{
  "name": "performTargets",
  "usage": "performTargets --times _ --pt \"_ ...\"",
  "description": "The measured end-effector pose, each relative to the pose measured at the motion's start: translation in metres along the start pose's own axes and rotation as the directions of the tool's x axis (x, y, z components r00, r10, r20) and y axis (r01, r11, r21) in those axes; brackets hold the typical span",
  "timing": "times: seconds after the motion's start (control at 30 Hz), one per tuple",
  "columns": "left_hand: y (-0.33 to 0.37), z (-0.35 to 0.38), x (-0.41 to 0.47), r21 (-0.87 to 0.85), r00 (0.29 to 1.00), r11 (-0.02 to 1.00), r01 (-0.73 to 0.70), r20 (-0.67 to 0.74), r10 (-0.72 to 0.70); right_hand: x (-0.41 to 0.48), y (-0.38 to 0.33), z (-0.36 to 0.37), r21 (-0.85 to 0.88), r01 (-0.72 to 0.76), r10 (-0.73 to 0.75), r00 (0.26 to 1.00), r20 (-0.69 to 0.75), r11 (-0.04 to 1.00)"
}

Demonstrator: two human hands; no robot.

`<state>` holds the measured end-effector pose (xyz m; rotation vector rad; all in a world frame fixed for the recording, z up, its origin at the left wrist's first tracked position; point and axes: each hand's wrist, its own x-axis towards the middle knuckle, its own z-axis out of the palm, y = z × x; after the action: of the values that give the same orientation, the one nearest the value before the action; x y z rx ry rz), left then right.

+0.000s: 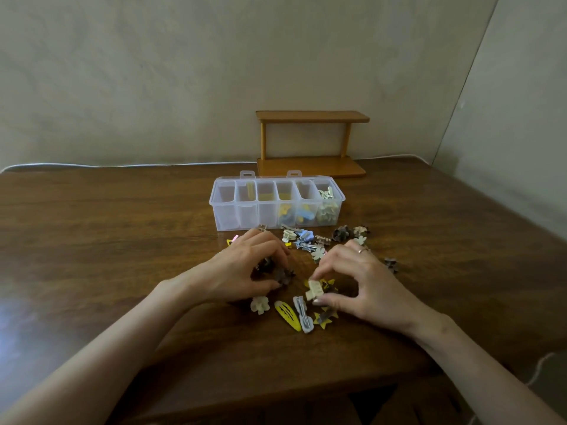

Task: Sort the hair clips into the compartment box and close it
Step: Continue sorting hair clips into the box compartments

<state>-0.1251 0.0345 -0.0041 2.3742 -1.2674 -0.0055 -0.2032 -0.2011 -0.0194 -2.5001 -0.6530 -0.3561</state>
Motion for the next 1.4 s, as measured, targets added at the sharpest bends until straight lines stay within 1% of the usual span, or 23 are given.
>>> performTargets --times 0.07,0.13,0.27,0.4,0.5,0.57,0.63,0.7,0.73,0.8,0.9,1.0,1.13,1.23,1.3,1.4 --pt "0.0 -0.002 -0.001 -0.014 1.0 1.0 -0.006 -0.031 0.005 0.004 0.002 -0.002 0.065 -0.042 0.047 0.996 -0.08 0.997" --pt "-0.001 -0.004 -0.002 -0.017 0.999 1.0 -0.009 -0.049 0.008 0.009 0.006 -0.004 0.075 -0.091 0.101 0.985 -0.136 0.993" --pt "-0.003 -0.003 -0.002 -0.027 0.998 1.0 -0.011 -0.068 0.009 0.016 0.012 -0.004 0.043 -0.159 0.163 0.977 -0.138 0.986" --pt "-0.004 -0.003 -0.002 -0.05 0.995 0.999 -0.02 -0.101 0.015 0.02 0.013 -0.002 -0.031 -0.175 0.169 0.976 -0.14 0.984" --pt "-0.002 -0.004 -0.002 -0.063 0.993 0.997 -0.036 -0.117 0.028 0.024 0.01 0.001 -0.133 -0.135 0.119 0.986 -0.121 0.982" --pt "-0.002 -0.005 -0.001 -0.048 0.984 0.999 -0.024 -0.178 0.015 0.025 0.006 0.001 -0.137 -0.1 0.086 0.99 -0.111 0.986" --pt "-0.006 -0.007 -0.001 -0.037 0.952 0.999 0.039 -0.301 -0.048 0.024 0.002 -0.001 -0.106 -0.068 0.058 0.994 -0.092 0.992" --pt "-0.014 -0.011 -0.001 -0.047 0.895 0.988 0.148 -0.419 -0.154 0.021 -0.001 -0.002 -0.102 -0.04 0.033 0.998 -0.061 0.994" --pt "-0.017 -0.014 -0.002 -0.052 0.866 0.978 0.203 -0.457 -0.204 0.019 -0.002 -0.002 -0.114 -0.031 0.026 0.999 -0.047 0.993" --pt "-0.024 -0.02 -0.005 -0.056 0.824 0.953 0.296 -0.49 -0.285 0.018 -0.003 -0.002 -0.145 -0.027 0.024 0.999 -0.026 0.989" --pt "-0.028 -0.028 -0.009 -0.067 0.801 0.911 0.407 -0.453 -0.391 0.019 -0.004 -0.003 -0.171 -0.028 0.032 0.999 0.017 0.985" --pt "-0.032 -0.033 -0.013 -0.042 0.808 0.874 0.483 -0.363 -0.464 0.02 -0.006 -0.002 -0.201 -0.023 0.035 0.998 0.057 0.979" --pt "-0.039 -0.037 -0.017 -0.042 0.847 0.862 0.506 -0.166 -0.505 0.024 -0.001 0.002 -0.247 -0.041 0.042 0.999 -0.001 0.968" --pt "-0.042 -0.037 -0.018 -0.035 0.866 0.867 0.497 -0.037 -0.498 0.03 0.004 0.002 -0.183 -0.069 0.058 0.996 -0.067 0.981" --pt "-0.041 -0.036 -0.017 -0.054 0.876 0.874 0.482 -0.002 -0.483 0.036 0.007 0.001 -0.121 -0.109 0.092 0.986 -0.136 0.987" --pt "-0.037 -0.034 -0.016 -0.065 0.885 0.882 0.466 0.038 -0.464 0.044 0.015 -0.004 -0.072 -0.176 0.157 0.964 -0.214 0.982"
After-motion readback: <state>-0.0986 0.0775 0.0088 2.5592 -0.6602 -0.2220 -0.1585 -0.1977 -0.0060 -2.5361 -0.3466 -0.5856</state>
